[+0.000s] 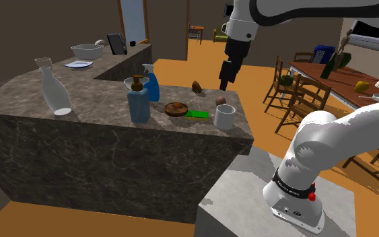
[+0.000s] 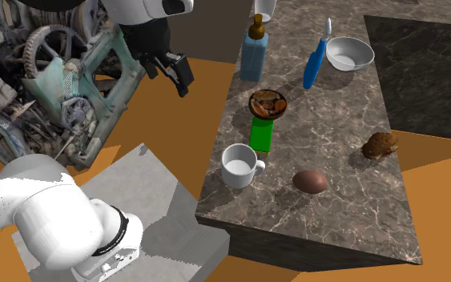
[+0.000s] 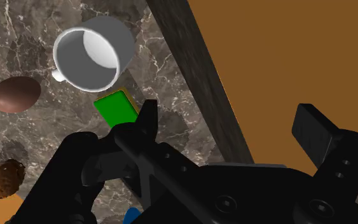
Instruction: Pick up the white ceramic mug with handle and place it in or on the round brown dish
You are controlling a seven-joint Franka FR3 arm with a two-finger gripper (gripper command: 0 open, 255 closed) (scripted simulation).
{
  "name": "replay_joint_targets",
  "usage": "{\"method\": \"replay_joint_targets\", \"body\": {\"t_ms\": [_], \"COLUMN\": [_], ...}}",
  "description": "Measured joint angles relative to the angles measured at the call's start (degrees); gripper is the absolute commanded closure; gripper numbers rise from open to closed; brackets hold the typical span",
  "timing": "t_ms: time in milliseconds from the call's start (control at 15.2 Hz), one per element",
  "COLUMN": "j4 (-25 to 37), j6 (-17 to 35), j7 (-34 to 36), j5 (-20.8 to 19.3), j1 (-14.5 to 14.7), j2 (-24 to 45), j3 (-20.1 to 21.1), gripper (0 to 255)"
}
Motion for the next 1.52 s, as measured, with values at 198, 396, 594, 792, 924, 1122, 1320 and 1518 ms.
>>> {"method": "replay_joint_targets", "body": {"t_ms": [198, 396, 594, 792, 924, 1122, 1320, 1518], "j4": [-1.3, -3.8, -6.8, -8.5, -8.7, -9.5, -10.1, -11.2], "j6": [2.0, 6.0, 10.7, 15.5, 18.5, 23.5, 27.6, 30.4], "j7": [-0.5, -2.3, -3.7, -5.2, -6.3, -7.5, -8.8, -8.9], "j5": [-0.4, -1.8, -2.9, -4.2, -4.9, -5.8, -6.4, -6.5], "j1": [-0.4, -1.7, -2.8, -4.1, -4.9, -5.9, -6.9, -7.0], "j2": [1.1, 3.6, 6.2, 10.2, 13.6, 18.8, 22.9, 24.7], "j3": [-0.6, -2.7, -4.4, -6.3, -7.7, -9.4, -11.0, -11.3], "gripper": [0, 0, 0, 0, 0, 0, 0, 0]}}
